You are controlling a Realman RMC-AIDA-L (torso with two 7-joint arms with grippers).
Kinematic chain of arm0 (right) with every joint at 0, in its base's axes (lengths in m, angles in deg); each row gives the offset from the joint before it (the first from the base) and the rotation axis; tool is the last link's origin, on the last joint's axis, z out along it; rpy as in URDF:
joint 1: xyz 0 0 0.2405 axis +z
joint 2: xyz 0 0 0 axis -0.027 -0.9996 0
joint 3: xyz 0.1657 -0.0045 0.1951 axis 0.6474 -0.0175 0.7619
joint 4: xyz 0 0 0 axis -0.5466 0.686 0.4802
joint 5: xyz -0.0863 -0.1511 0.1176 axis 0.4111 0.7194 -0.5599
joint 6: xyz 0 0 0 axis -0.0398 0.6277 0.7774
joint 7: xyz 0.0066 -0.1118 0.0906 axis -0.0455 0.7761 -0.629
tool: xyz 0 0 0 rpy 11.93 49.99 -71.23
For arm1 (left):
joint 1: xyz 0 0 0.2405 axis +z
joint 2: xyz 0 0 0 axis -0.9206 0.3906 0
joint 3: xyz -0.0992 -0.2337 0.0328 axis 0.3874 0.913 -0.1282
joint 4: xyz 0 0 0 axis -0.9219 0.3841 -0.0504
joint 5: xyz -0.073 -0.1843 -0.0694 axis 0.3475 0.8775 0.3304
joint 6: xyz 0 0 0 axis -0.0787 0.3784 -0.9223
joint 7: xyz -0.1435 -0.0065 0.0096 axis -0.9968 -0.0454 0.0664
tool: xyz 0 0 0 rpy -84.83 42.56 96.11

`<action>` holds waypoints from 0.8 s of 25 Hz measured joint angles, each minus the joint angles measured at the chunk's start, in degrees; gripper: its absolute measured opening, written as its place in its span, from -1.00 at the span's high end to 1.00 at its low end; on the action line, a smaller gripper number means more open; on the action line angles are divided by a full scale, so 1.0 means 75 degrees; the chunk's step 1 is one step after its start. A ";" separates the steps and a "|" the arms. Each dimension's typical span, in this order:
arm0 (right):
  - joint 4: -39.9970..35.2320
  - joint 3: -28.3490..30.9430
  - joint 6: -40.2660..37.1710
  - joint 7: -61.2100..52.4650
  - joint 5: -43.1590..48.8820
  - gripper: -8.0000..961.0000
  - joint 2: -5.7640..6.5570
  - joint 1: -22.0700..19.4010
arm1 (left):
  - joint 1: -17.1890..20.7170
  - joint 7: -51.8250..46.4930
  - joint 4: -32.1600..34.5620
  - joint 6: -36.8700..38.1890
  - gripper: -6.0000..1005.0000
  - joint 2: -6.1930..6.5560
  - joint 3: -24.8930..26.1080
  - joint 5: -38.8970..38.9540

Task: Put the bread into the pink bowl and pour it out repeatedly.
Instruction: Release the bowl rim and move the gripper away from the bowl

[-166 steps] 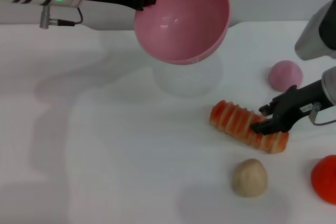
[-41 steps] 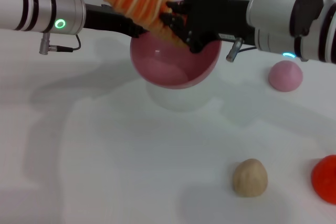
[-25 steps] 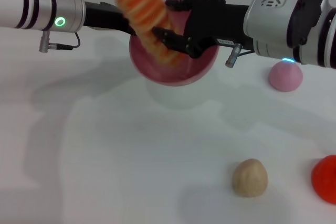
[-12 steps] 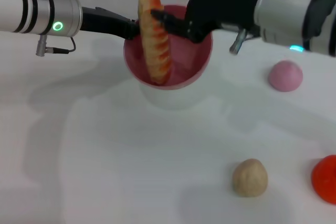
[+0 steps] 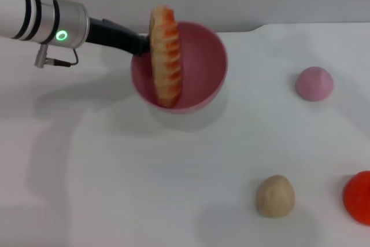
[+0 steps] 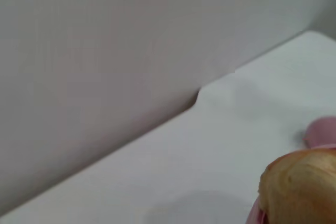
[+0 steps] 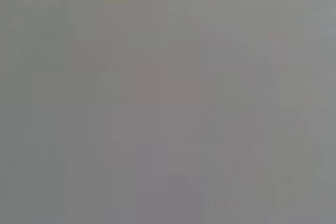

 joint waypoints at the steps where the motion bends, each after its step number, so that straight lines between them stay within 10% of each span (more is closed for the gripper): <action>1: 0.0147 0.0083 0.0147 0.0084 -0.0241 -0.16 0.0015 -0.0020 | -0.0031 -0.0107 -0.0008 0.0144 0.76 -0.0020 0.0000 -0.0329; 20: 0.1263 0.0227 0.0890 0.0267 -0.0601 -0.16 0.0030 -0.0562 | -0.0195 -0.0389 -0.0524 0.1136 0.75 -0.0012 -0.0030 -0.1690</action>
